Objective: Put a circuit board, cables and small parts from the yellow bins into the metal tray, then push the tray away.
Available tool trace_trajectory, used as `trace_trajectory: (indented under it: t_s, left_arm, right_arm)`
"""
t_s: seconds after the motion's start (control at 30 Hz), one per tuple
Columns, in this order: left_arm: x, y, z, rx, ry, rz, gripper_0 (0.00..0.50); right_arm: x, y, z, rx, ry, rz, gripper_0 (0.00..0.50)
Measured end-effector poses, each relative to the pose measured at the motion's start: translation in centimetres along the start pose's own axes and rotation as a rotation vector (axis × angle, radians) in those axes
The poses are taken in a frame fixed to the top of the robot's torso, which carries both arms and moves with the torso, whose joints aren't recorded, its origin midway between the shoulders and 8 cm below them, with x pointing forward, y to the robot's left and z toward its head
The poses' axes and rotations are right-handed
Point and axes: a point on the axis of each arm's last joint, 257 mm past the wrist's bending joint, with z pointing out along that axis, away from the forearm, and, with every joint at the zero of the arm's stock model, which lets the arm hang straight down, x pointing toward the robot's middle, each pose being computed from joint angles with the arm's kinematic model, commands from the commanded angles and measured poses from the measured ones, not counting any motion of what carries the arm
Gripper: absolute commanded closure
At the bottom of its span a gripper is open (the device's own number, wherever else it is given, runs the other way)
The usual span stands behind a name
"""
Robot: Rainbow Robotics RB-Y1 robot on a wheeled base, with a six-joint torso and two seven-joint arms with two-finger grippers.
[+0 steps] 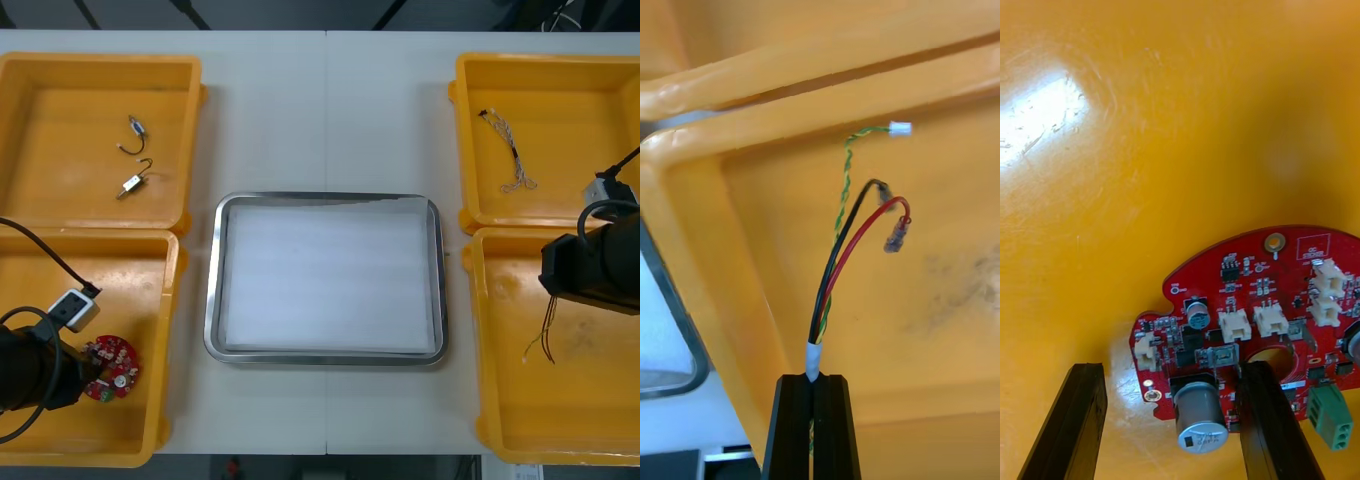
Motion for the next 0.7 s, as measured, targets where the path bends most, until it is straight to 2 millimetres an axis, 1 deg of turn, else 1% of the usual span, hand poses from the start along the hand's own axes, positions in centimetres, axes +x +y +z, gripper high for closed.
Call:
trace_trajectory:
  t_s: [0.03,0.07,0.1,0.13,0.17,0.2,0.27,0.33,0.37,0.47,0.53,0.7]
  left_arm:
    - [0.0,0.1,0.0,-0.001,0.001,0.000,0.044]
    - [0.1,0.1,0.0,-0.002,0.002,0.000,0.064]
    - [0.1,0.1,0.0,-0.003,0.004,-0.001,0.113]
    - [0.1,0.1,0.0,-0.004,0.005,-0.001,0.185]
    - [0.2,0.2,0.0,-0.004,0.006,-0.001,0.224]
    - [0.2,0.2,0.0,-0.004,0.006,-0.001,0.294]
    - [0.2,0.2,0.0,-0.005,0.007,-0.001,0.400]
    - [0.2,0.2,0.0,-0.005,0.008,-0.001,0.450]
    - [0.2,0.2,0.0,-0.005,0.008,-0.001,0.472]
    - [0.2,0.2,0.0,-0.005,0.008,-0.002,0.500]
    - [0.2,0.2,0.0,-0.005,0.008,-0.002,0.500]
    - [0.3,0.4,0.0,-0.008,0.010,0.000,0.500]
  right_arm:
    - [0.1,0.0,-0.3,0.001,0.000,-0.043,0.500]
    - [0.2,0.0,-0.6,0.000,0.001,-0.099,0.500]
    - [0.3,0.0,-0.9,-0.001,0.001,-0.155,0.500]
    - [0.4,0.1,-1.2,0.000,0.001,-0.204,0.500]
    - [0.5,0.1,-1.4,0.001,0.001,-0.246,0.500]
    - [0.6,0.1,-1.7,0.003,0.000,-0.274,0.500]
    - [0.8,0.1,-2.3,0.005,-0.001,-0.305,0.500]
    - [1.0,0.2,-2.8,0.006,-0.002,-0.350,0.500]
    - [1.1,0.2,-3.0,0.008,-0.004,-0.387,0.500]
    - [1.3,0.3,-3.6,0.015,-0.012,-0.547,0.500]
    - [1.3,0.4,-3.9,0.019,-0.019,-0.607,0.500]
    - [1.5,0.8,-4.5,0.023,-0.034,-0.644,0.500]
